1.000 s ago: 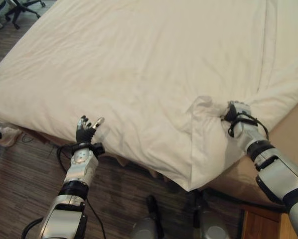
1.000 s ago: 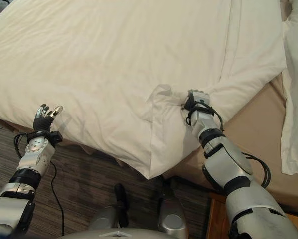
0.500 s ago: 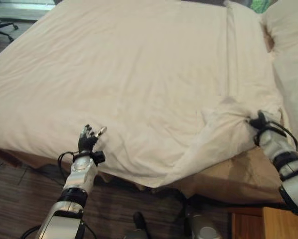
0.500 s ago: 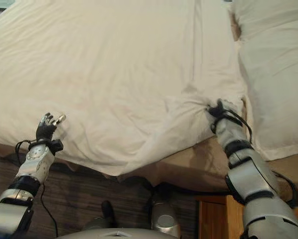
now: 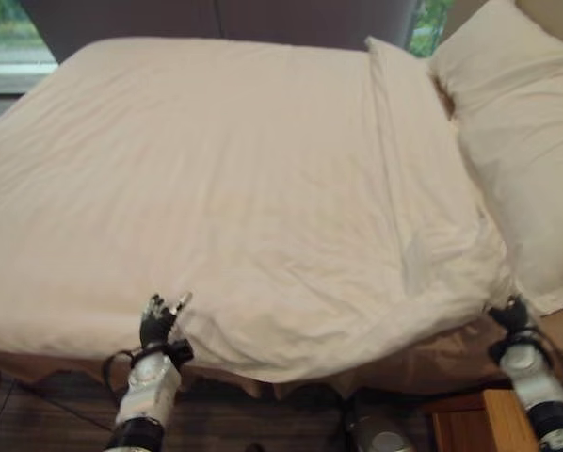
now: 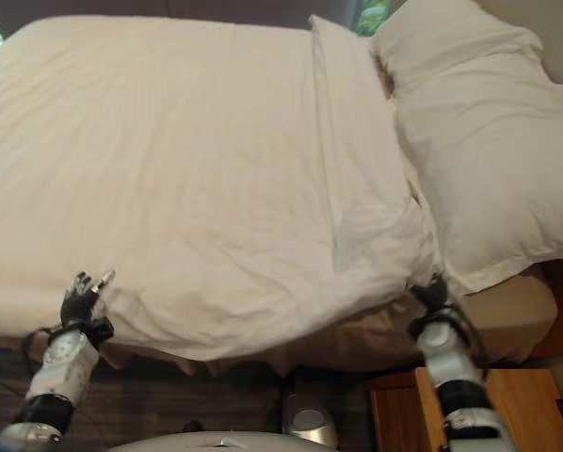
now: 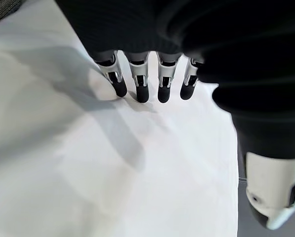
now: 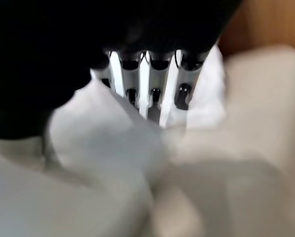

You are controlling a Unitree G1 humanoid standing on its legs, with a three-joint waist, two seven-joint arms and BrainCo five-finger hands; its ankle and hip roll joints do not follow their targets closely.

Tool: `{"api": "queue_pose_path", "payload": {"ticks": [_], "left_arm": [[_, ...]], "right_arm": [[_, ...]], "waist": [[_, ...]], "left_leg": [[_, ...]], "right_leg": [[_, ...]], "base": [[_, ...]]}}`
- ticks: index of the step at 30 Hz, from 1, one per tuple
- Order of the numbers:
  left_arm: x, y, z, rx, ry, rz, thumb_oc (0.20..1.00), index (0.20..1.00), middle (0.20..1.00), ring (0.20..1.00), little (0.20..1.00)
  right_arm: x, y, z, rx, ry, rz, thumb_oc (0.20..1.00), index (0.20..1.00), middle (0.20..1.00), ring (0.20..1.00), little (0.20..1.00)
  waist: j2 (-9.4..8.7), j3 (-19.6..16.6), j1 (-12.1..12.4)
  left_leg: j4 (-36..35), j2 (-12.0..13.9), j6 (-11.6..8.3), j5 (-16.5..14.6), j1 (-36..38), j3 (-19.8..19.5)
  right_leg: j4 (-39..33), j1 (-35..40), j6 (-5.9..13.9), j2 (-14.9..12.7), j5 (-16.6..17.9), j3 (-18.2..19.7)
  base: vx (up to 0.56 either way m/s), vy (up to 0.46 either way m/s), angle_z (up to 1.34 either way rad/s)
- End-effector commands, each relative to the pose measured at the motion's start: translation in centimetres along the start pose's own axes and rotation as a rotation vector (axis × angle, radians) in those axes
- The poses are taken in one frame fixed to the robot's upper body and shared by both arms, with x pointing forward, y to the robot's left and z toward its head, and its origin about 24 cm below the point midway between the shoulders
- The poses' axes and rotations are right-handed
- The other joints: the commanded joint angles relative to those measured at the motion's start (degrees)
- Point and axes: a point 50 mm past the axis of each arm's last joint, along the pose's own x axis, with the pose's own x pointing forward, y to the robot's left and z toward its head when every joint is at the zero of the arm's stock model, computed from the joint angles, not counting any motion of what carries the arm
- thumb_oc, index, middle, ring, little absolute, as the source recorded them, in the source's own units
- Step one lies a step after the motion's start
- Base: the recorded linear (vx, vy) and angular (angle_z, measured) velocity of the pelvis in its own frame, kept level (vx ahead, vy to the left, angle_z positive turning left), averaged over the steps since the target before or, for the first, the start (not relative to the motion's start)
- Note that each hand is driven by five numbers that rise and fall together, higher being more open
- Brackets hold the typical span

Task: Making the bed.

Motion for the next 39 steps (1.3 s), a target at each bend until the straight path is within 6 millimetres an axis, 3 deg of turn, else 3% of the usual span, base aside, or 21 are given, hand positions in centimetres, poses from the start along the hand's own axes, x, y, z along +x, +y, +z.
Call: {"api": "queue_pose_path", "payload": {"ticks": [1,2,3,4,7,9,16,21,22,23,24,25,26,27,29,30,31,33,35,36,39], "left_arm": [[0.7,-1.3,0.7,0.043,-0.021,-0.004,1.0,1.0,1.0,1.0,1.0],[0.6,-1.6,0.6,0.041,-0.02,-0.007,1.0,1.0,1.0,1.0,1.0],[0.5,-2.2,0.4,0.052,-0.013,-0.02,1.0,1.0,1.0,1.0,1.0],[0.5,-2.2,0.4,0.053,-0.013,-0.02,1.0,1.0,1.0,1.0,1.0],[0.3,-2.5,0.0,0.06,-0.004,-0.038,1.0,1.0,1.0,1.0,1.0],[0.1,-2.4,-0.2,0.064,0.004,-0.043,1.0,1.0,1.0,1.0,1.0],[-0.5,-2.6,-1.2,0.073,0.026,-0.083,1.0,1.0,1.0,1.0,1.0],[-0.6,-0.6,-0.6,0.073,0.004,-0.059,1.0,1.0,1.0,1.0,1.0],[-0.5,-0.3,-0.3,0.071,-0.008,-0.046,1.0,1.0,1.0,1.0,1.0],[-0.5,-0.3,-0.3,0.071,-0.008,-0.046,1.0,1.0,1.0,1.0,1.0],[-0.7,0.3,0.0,0.075,-0.02,-0.028,1.0,1.0,1.0,1.0,1.0],[-0.9,0.4,-0.2,0.08,-0.015,-0.019,1.0,1.0,1.0,1.0,1.0],[-1.0,0.4,-0.2,0.096,-0.02,-0.015,1.0,1.0,1.0,1.0,1.0],[-1.1,0.5,-0.2,0.097,-0.022,-0.01,1.0,1.0,1.0,1.0,1.0],[-1.2,0.4,-0.4,0.101,-0.023,-0.003,1.0,1.0,1.0,1.0,1.0],[-1.2,0.4,-0.4,0.102,-0.023,-0.003,1.0,1.0,1.0,1.0,1.0],[-1.3,-0.1,-0.4,0.093,-0.03,-0.009,1.0,1.0,1.0,1.0,1.0],[-1.5,-0.5,-0.5,0.093,-0.036,-0.028,1.0,1.0,1.0,1.0,1.0],[-1.9,-1.2,-0.6,0.096,-0.039,-0.064,1.0,1.0,1.0,1.0,1.0],[-1.9,-1.1,-0.6,0.096,-0.04,-0.062,1.0,1.0,1.0,1.0,1.0],[-2.1,-1.6,-0.6,0.08,-0.039,-0.086,1.0,1.0,1.0,1.0,1.0]], "right_arm": [[-4.6,3.8,-9.3,-0.272,0.357,0.178,1.0,1.0,1.0,1.0,1.0],[-5.8,4.8,-10.4,-0.279,0.413,0.219,1.0,1.0,1.0,1.0,1.0],[-8.5,6.1,-13.0,-0.282,0.561,0.288,1.0,1.0,1.0,1.0,1.0],[-8.5,6.1,-13.0,-0.281,0.561,0.288,1.0,1.0,1.0,1.0,1.0],[-12.2,6.7,-16.2,-0.275,0.766,0.361,1.0,1.0,1.0,1.0,1.0],[-13.1,6.4,-17.1,-0.253,0.842,0.361,1.0,1.0,1.0,1.0,1.0],[-11.6,3.8,-17.6,-0.267,0.868,0.276,1.0,1.0,1.0,1.0,1.0],[-8.6,-0.5,-17.5,-0.227,0.815,0.128,1.0,1.0,1.0,1.0,1.0],[-7.1,-1.4,-16.4,-0.214,0.731,0.083,1.0,1.0,1.0,1.0,1.0],[-7.1,-1.4,-16.4,-0.214,0.732,0.083,1.0,1.0,1.0,1.0,1.0],[-3.6,-3.8,-12.4,-0.165,0.487,-0.035,1.0,1.0,1.0,1.0,1.0],[-2.3,-5.7,-9.8,-0.15,0.345,-0.111,0.887,0.887,0.887,0.887,0.887],[-1.6,-7.9,-6.9,-0.141,0.196,-0.202,0.313,0.313,0.313,0.313,0.313],[-1.4,-9.4,-5.2,-0.147,0.114,-0.27,0.2,0.2,0.2,0.2,0.2],[-1.5,-12.7,-1.0,-0.144,-0.075,-0.435,0.2,0.2,0.2,0.2,0.2],[-1.5,-12.7,-1.0,-0.144,-0.073,-0.435,0.2,0.2,0.2,0.2,0.2],[-1.8,-14.7,2.8,-0.127,-0.231,-0.576,0.2,0.2,0.2,0.2,0.2],[-2.2,-15.6,5.8,-0.106,-0.342,-0.645,0.2,0.2,0.2,0.2,0.2],[-2.6,-15.6,9.1,0.002,-0.463,-0.675,0.2,0.2,0.2,0.2,0.2],[-2.6,-15.5,9.1,0.005,-0.464,-0.674,0.2,0.2,0.2,0.2,0.2],[-2.7,-13.3,11.1,0.513,-0.533,-0.54,0.2,0.2,0.2,0.2,0.2]], "waist": [[0.12,1.3,-3.4],[0.09,1.2,-3.5],[0.11,1.1,-3.4],[0.09,1.1,-3.4],[-0.22,1.0,-3.1],[-0.49,1.0,-2.9],[-1.93,1.3,-1.7],[-3.69,1.2,-1.0],[-4.06,1.1,-1.1],[-4.06,1.1,-1.1],[-4.72,1.2,-1.6],[-5.05,0.9,-2.0],[-5.17,0.7,-2.4],[-5.09,0.6,-2.8],[-4.88,0.1,-3.2],[-4.88,0.0,-3.1],[-4.54,-0.3,-3.1],[-4.33,-0.7,-2.9],[-4.46,-1.3,-2.2],[-4.54,-1.3,-2.3],[-4.6,-1.5,-2.0]], "left_leg": [[0.7,1.5,0.75,-1.8,-0.8,-1.9],[0.7,1.5,0.76,-1.8,-0.7,-2.1],[0.7,1.4,0.82,-1.9,-0.7,-2.5],[0.7,1.4,0.82,-1.9,-0.6,-2.5],[0.7,1.4,0.91,-2.0,-0.5,-3.0],[0.7,1.4,0.91,-2.1,-0.4,-3.1],[0.7,1.7,0.88,-2.1,-0.5,-3.5],[0.7,2.0,0.71,-1.9,-0.9,-3.6],[0.7,2.0,0.69,-1.8,-1.0,-3.5],[0.7,2.0,0.69,-1.8,-1.0,-3.5],[0.8,2.2,0.66,-2.2,-0.6,-3.2],[0.7,2.2,0.63,-1.9,-0.8,-2.9],[0.7,2.3,0.65,-1.9,-0.8,-2.8],[0.8,2.4,0.69,-2.4,-0.6,-2.7],[0.7,2.3,0.83,-2.1,-0.7,-2.7],[0.7,2.3,0.83,-2.1,-0.8,-2.7],[0.8,2.3,0.94,-2.2,-0.7,-2.9],[0.8,2.4,1.03,-2.6,-0.5,-3.0],[0.7,2.5,1.1,-1.9,-1.0,-3.3],[0.7,2.5,1.09,-1.9,-1.0,-3.3],[0.7,2.6,1.01,-1.7,-1.1,-3.5]], "right_leg": [[1.0,-0.1,4.54,-5.5,-4.3,-0.9],[1.0,0.1,4.47,-5.5,-4.4,-1.0],[1.0,0.5,4.38,-5.5,-4.5,-1.1],[1.0,0.5,4.39,-5.5,-4.5,-1.2],[1.0,1.1,4.36,-5.5,-4.7,-1.7],[1.0,1.3,4.43,-5.6,-4.7,-1.9],[1.0,1.6,4.57,-5.8,-4.4,-2.4],[1.0,1.7,4.79,-5.7,-4.1,-2.9],[1.0,1.6,4.83,-5.7,-4.1,-2.7],[1.0,1.6,4.83,-5.7,-4.1,-2.7],[1.0,1.8,4.99,-5.5,-4.1,-2.5],[1.0,1.4,4.9,-5.5,-3.8,-2.2],[1.0,1.2,4.91,-5.4,-3.8,-2.1],[1.0,1.3,5.04,-5.4,-4.0,-2.0],[1.0,0.9,4.91,-5.4,-3.7,-1.7],[1.0,0.8,4.89,-5.4,-3.7,-1.7],[1.0,0.9,4.88,-5.4,-3.8,-1.6],[1.0,1.1,4.94,-5.3,-4.2,-1.7],[1.0,0.8,4.65,-5.2,-3.8,-1.7],[1.0,0.7,4.64,-5.2,-3.8,-1.7],[1.0,0.8,4.55,-5.1,-3.8,-1.5]], "base": [[0.0,0.0,0.0],[0.0,0.0,0.0],[0.0,0.0,0.0],[0.01,0.0,0.1],[0.01,-0.004,0.16],[0.01,-0.006,0.1],[-0.01,-0.004,-0.04],[-0.01,-0.01,-0.02],[0.0,0.0,0.0],[0.0,0.0,0.0],[0.0,0.0,0.0],[-0.01,0.016,-0.05],[0.01,0.025,-0.14],[0.03,0.036,-0.15],[0.01,0.016,-0.04],[0.0,0.033,-0.02],[0.01,0.032,-0.04],[0.02,0.024,-0.01],[0.0,0.0,0.0],[0.0,0.0,0.0],[0.0,0.0,0.0]]}}
